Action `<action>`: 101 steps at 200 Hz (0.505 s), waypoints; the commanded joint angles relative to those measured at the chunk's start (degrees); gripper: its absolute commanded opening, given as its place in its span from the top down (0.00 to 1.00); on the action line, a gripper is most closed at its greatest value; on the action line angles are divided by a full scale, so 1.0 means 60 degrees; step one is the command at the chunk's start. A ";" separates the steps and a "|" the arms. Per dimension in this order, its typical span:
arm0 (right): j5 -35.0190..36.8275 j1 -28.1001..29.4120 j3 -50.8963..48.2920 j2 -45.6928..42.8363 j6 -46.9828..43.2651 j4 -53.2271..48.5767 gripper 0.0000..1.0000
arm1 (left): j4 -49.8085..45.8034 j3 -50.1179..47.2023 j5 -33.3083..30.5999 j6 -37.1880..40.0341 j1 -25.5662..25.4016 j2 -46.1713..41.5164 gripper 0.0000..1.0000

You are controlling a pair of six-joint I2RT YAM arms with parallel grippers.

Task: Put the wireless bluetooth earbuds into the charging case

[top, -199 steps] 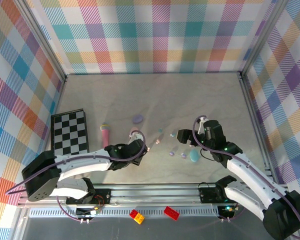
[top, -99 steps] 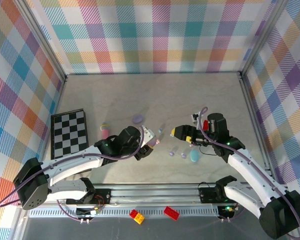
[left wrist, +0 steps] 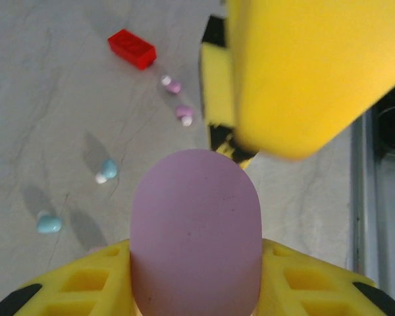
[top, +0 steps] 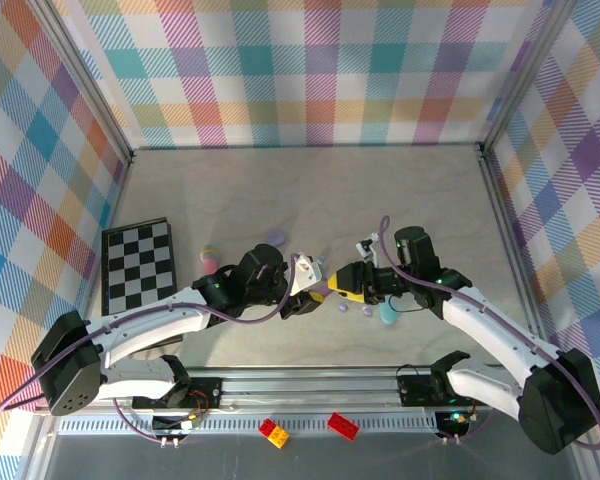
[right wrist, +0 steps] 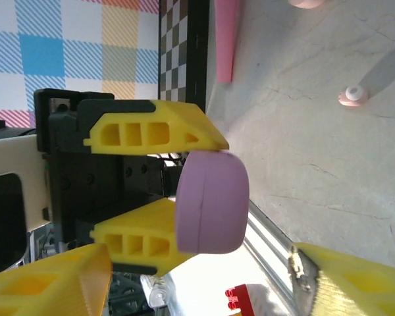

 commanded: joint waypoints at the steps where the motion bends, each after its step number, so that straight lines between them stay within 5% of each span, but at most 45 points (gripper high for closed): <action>1: -0.0437 0.0067 0.0055 0.0162 0.0274 0.0703 0.40 | 0.0645 0.0256 0.0766 0.0130 0.0113 0.0020 0.60; 29: -0.0535 0.0081 0.0077 0.0289 0.0331 0.0863 0.57 | 0.0792 0.0250 0.0754 0.0060 0.0113 0.0037 0.60; 75: -0.0616 0.0081 0.0164 0.0436 0.0404 0.0640 0.72 | 0.1034 0.0228 0.0658 0.0023 0.0113 0.0075 0.59; 101: -0.0277 0.0032 0.0329 0.0385 0.0538 0.0237 0.78 | 0.1590 0.0063 0.0300 -0.0237 0.0113 0.0067 0.48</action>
